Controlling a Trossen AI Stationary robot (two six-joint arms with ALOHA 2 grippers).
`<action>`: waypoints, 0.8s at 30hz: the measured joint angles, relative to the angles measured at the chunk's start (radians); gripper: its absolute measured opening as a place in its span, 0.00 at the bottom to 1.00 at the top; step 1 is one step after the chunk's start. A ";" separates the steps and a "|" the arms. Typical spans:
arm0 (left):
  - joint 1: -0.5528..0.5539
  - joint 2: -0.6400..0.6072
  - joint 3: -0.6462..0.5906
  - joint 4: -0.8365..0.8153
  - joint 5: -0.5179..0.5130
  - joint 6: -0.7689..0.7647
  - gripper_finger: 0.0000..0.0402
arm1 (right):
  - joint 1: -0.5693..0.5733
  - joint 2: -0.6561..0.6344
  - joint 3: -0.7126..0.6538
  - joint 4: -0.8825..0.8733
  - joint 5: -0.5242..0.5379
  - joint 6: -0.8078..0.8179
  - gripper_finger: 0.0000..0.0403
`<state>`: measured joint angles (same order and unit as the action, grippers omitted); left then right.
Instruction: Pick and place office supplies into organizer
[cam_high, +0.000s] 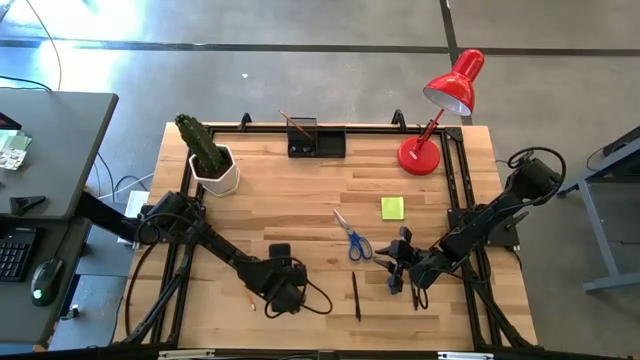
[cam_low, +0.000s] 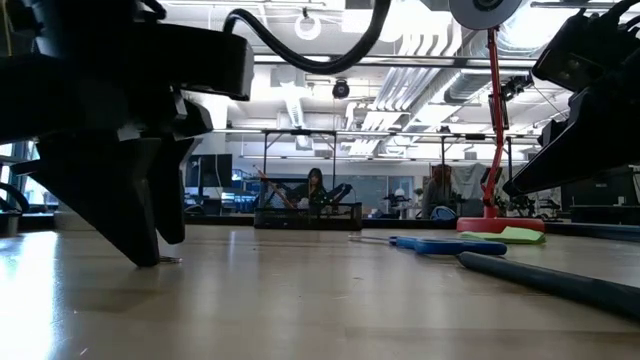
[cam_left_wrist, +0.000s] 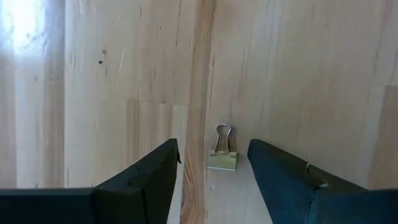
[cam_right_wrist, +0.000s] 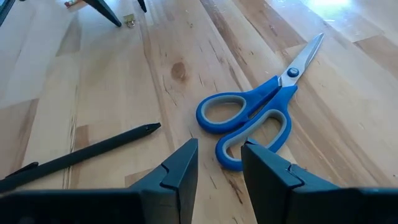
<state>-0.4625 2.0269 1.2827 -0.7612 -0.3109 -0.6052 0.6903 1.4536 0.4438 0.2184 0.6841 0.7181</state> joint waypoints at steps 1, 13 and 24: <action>0.001 0.000 0.000 0.000 0.016 0.005 0.48 | 0.000 0.000 0.000 0.000 -0.004 0.000 0.29; 0.046 -0.003 0.004 -0.014 0.152 0.074 0.19 | 0.000 0.000 0.000 0.000 -0.013 0.008 0.29; 0.057 -0.009 0.002 -0.032 0.158 0.104 0.22 | 0.004 0.000 0.000 0.000 -0.013 0.008 0.29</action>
<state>-0.4057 2.0182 1.2850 -0.7934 -0.1527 -0.5011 0.6942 1.4536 0.4438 0.2184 0.6713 0.7258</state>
